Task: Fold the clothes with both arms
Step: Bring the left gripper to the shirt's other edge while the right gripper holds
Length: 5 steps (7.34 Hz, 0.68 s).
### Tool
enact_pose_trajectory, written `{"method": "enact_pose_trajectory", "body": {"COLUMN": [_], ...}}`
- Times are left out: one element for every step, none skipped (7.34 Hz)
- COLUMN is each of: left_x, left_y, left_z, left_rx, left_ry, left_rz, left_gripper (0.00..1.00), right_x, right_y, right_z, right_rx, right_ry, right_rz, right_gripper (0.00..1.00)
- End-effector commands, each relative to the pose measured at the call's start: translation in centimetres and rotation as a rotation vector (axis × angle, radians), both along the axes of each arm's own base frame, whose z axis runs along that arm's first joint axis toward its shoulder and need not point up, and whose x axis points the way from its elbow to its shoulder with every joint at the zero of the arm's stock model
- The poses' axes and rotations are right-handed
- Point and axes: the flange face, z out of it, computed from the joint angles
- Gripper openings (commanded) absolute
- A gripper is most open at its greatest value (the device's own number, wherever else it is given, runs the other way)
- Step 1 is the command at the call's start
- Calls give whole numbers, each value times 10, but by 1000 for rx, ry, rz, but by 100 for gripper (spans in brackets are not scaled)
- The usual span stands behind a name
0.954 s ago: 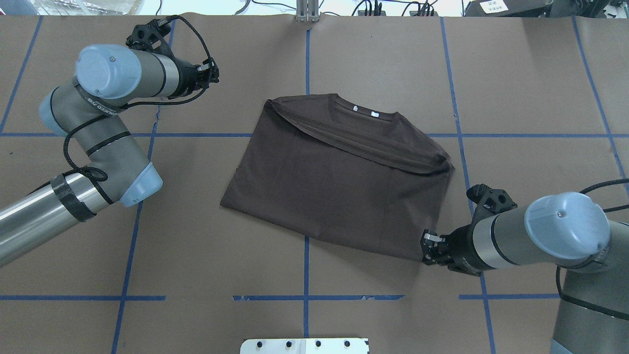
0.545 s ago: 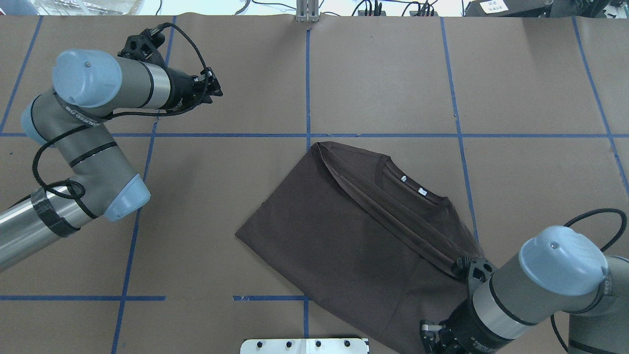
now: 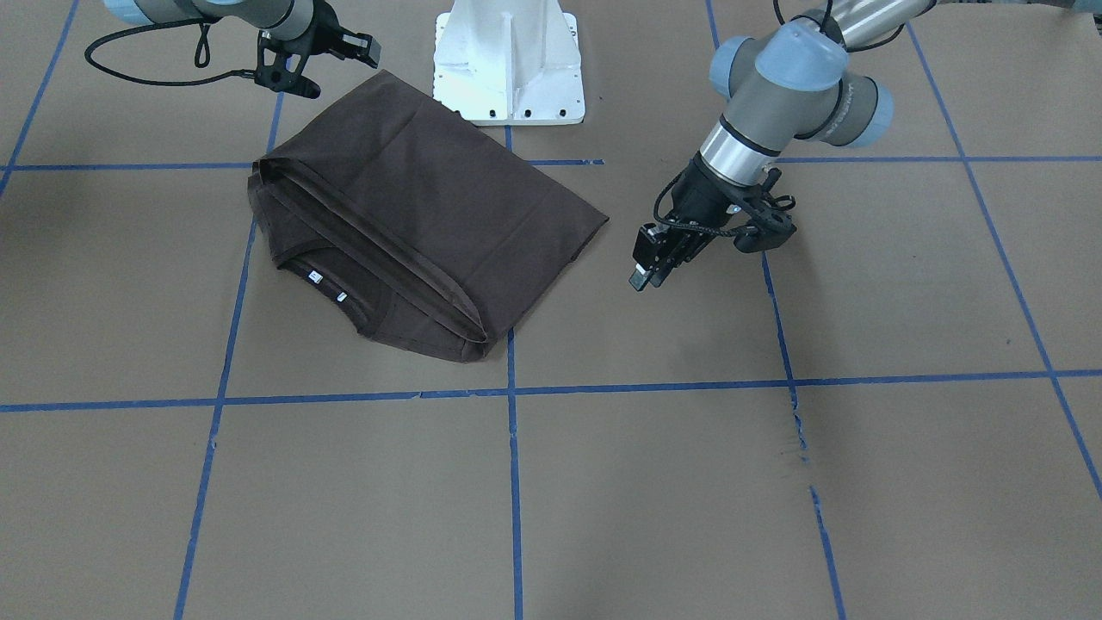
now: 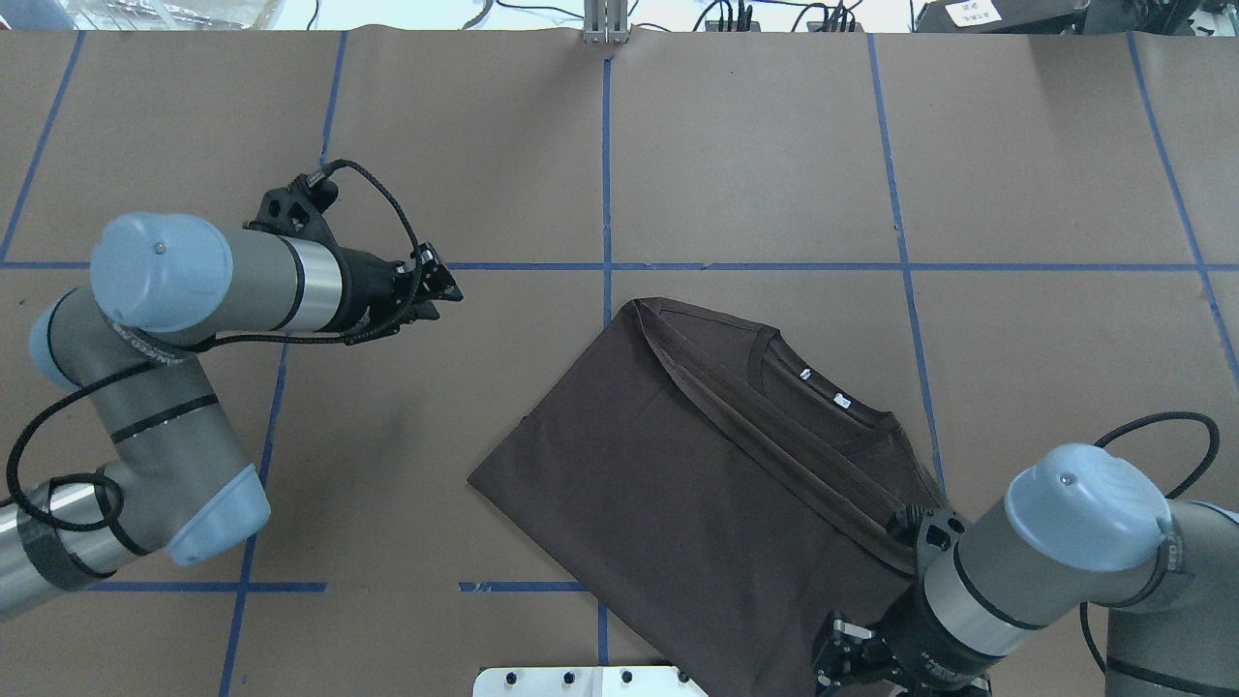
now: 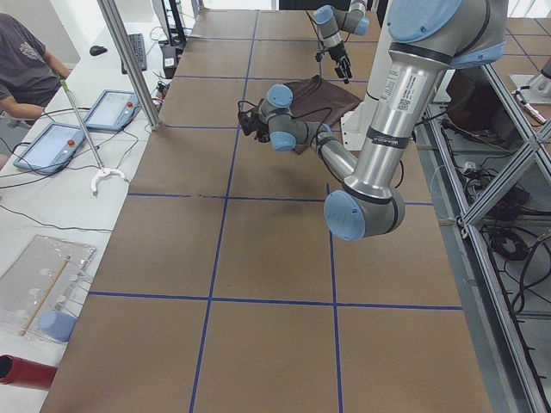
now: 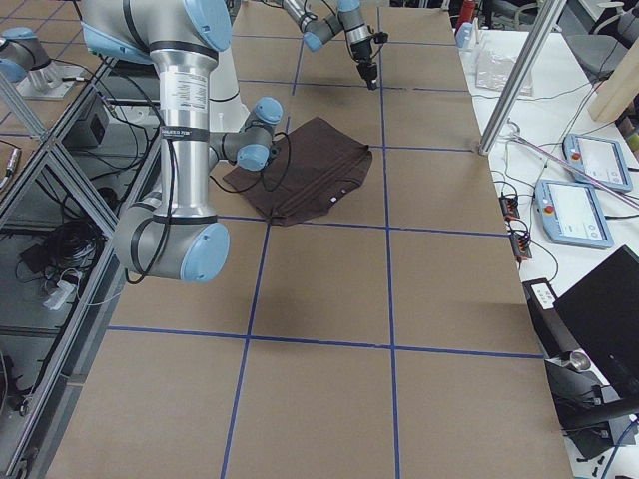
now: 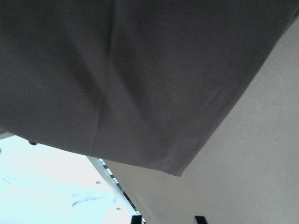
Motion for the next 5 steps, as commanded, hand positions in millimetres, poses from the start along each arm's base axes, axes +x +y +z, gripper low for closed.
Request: {"method": "enact_pose_trajectory", "body": {"left_x": [62, 79, 86, 89, 91], "left_y": [81, 98, 105, 112, 113], "left_z": [11, 12, 16, 15, 8], "left_rx": [-111, -116, -127, -143, -163], "left_ry": [-84, -101, -106, -113, -156], "left_rz": [16, 26, 37, 41, 41], "left_gripper": [43, 43, 43, 43, 43], "right_x": [32, 53, 56, 53, 49], "right_y": [-66, -95, -104, -105, -107], "right_z": [-9, -9, -6, -3, -5], "right_rx": [11, 25, 50, 60, 63], "right_ry": [-20, -17, -4, 7, 4], "right_rz": [164, 258, 311, 324, 327], "right_gripper": [100, 100, 100, 100, 100]}}
